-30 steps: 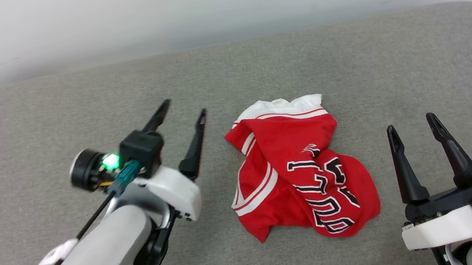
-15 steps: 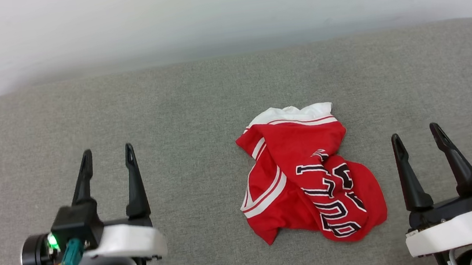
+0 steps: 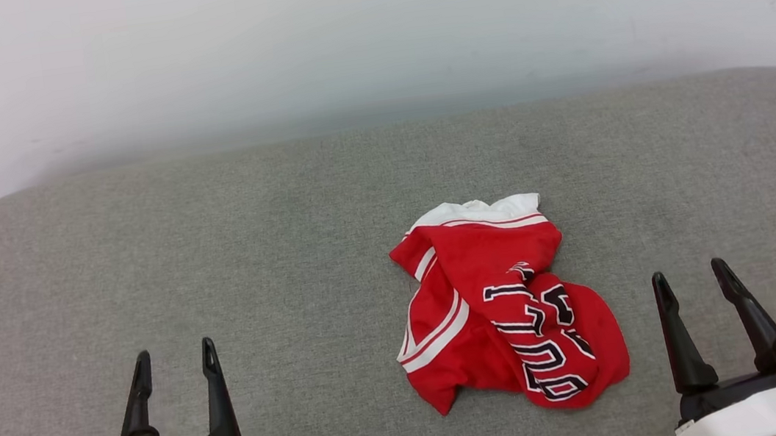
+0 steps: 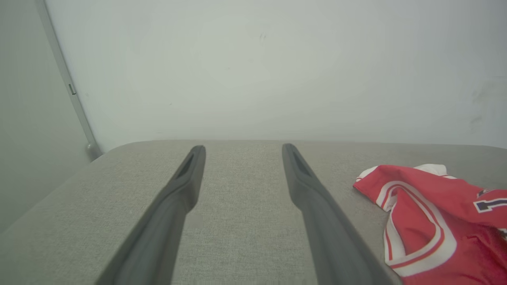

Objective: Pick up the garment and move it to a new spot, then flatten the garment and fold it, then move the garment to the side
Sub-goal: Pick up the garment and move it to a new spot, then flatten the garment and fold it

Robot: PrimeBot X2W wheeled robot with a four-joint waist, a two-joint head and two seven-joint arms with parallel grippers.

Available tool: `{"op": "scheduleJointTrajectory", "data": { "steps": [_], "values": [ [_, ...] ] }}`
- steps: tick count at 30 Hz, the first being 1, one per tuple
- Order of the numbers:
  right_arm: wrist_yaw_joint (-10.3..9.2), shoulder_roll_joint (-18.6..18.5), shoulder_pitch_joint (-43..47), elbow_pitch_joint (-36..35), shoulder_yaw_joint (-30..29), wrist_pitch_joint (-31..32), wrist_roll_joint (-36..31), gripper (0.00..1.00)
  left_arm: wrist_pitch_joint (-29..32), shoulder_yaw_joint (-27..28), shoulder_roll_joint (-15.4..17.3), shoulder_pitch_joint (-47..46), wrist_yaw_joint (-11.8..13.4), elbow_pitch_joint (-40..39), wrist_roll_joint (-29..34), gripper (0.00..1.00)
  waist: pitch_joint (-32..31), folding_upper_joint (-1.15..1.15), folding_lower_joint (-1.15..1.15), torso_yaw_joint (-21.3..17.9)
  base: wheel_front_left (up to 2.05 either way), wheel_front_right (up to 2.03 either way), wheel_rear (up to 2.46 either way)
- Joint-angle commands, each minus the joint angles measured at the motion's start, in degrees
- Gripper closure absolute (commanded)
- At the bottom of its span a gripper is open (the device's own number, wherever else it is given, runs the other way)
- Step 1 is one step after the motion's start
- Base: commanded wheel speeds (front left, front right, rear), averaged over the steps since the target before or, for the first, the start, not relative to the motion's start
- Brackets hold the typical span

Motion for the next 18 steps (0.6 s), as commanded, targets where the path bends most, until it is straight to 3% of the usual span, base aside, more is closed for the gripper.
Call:
{"op": "scheduleJointTrajectory", "data": {
  "steps": [1, 18],
  "values": [
    [-0.02, 0.13, 0.73, 0.23, -0.15, -0.12, 0.4, 0.0, -0.15, 0.71, -0.51, 0.9, -0.73, 0.14, 0.78, 0.0, -0.21, 0.0, 0.0, 0.14, 0.0, 0.0, 0.0],
    [-0.02, 0.13, -0.85, -0.02, -0.1, -0.12, 1.55, 0.0, -0.15, 6.02, -5.5, 3.31, -6.3, 1.24, 6.39, 0.0, -0.47, 0.0, 0.0, 0.55, 0.0, 0.0, 0.0]
  ]
}}
